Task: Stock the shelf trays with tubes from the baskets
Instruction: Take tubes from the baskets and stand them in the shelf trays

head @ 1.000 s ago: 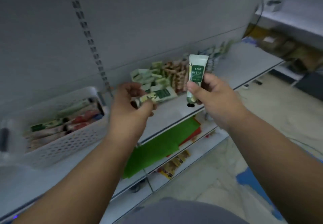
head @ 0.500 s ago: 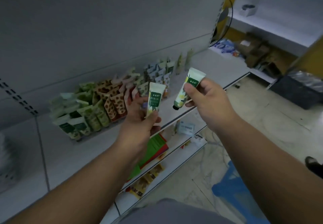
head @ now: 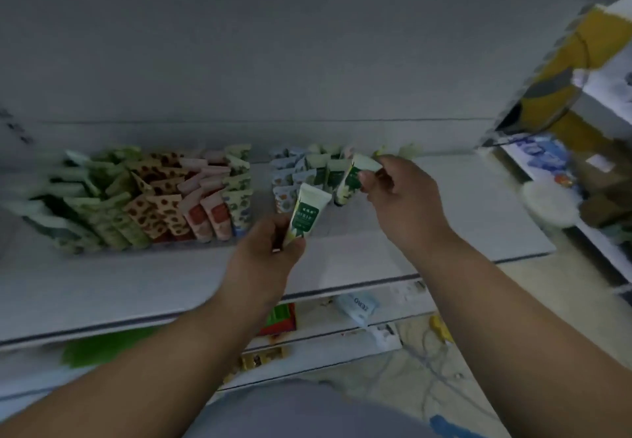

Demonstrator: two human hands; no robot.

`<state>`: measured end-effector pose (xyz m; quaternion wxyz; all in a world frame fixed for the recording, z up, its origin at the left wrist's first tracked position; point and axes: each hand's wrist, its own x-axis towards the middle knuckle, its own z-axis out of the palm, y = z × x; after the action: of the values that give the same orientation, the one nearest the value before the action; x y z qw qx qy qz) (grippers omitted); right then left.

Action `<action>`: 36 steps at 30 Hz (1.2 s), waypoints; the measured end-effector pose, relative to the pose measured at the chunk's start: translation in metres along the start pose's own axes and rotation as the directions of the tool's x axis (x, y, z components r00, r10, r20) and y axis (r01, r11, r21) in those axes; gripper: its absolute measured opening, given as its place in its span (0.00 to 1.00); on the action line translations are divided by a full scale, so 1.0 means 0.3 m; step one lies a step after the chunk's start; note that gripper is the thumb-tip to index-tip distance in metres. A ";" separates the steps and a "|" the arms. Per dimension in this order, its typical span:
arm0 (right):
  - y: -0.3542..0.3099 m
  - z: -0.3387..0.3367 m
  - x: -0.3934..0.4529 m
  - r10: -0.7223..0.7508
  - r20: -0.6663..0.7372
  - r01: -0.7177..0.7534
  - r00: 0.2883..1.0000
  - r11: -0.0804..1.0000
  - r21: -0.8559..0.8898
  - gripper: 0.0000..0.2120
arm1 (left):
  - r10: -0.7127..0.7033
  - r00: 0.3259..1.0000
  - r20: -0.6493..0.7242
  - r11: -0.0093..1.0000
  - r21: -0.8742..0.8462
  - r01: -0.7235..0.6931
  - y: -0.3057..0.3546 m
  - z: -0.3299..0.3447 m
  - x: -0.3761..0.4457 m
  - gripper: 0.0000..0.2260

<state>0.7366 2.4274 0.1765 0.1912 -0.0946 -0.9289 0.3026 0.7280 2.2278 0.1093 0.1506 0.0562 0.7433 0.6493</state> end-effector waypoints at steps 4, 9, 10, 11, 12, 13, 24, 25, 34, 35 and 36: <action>0.056 0.040 0.090 -0.175 0.101 0.174 0.979 0.985 0.016 0.10 | -0.012 0.982 -0.191 0.999 -0.037 0.005 -0.009 0.076 -0.011 0.10; 0.104 0.118 0.135 -0.329 0.313 0.345 0.891 0.939 0.002 0.09 | -0.030 0.955 -0.295 1.000 -0.010 0.028 -0.027 0.126 -0.048 0.07; 0.104 0.128 0.142 -0.339 0.339 0.364 0.877 0.931 -0.011 0.08 | -0.033 0.948 -0.317 0.999 0.006 0.036 -0.029 0.135 -0.057 0.08; 0.101 0.135 0.148 -0.340 0.348 0.374 0.874 0.927 -0.034 0.09 | -0.037 0.939 -0.343 0.999 0.012 0.044 -0.029 0.144 -0.061 0.08; 0.094 0.134 0.152 -0.335 0.334 0.374 0.881 0.926 -0.057 0.11 | -0.039 0.929 -0.368 0.999 0.015 0.048 -0.028 0.151 -0.062 0.09; 0.090 0.125 0.152 -0.334 0.291 0.366 0.896 0.928 -0.062 0.12 | -0.032 0.921 -0.388 0.999 0.028 0.046 -0.027 0.159 -0.061 0.09; 0.131 -0.032 0.125 -0.246 0.340 0.196 0.908 0.965 0.175 0.06 | 0.248 0.930 -0.271 0.895 0.432 -0.112 -0.039 0.260 0.008 0.17; 0.142 -0.041 0.141 -0.253 0.289 0.222 0.923 0.966 0.136 0.07 | 0.288 0.926 -0.243 0.836 0.536 -0.119 -0.052 0.258 0.007 0.19; 0.110 0.055 0.188 -0.446 0.284 0.470 0.849 0.882 -0.019 0.13 | 0.383 0.922 -0.050 0.535 0.826 -0.177 -0.091 0.275 0.022 0.22; 0.104 0.060 0.192 -0.454 0.288 0.479 0.843 0.878 -0.018 0.13 | 0.381 0.923 -0.046 0.530 0.829 -0.177 -0.089 0.272 0.024 0.22; 0.101 0.063 0.195 -0.452 0.297 0.479 0.841 0.877 -0.024 0.12 | 0.383 0.923 -0.042 0.527 0.830 -0.181 -0.090 0.269 0.026 0.21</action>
<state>0.6775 2.4588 0.1617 0.1197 0.1688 -0.9551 0.2121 0.7474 2.3025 0.0726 -0.0827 0.1670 0.9494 0.2529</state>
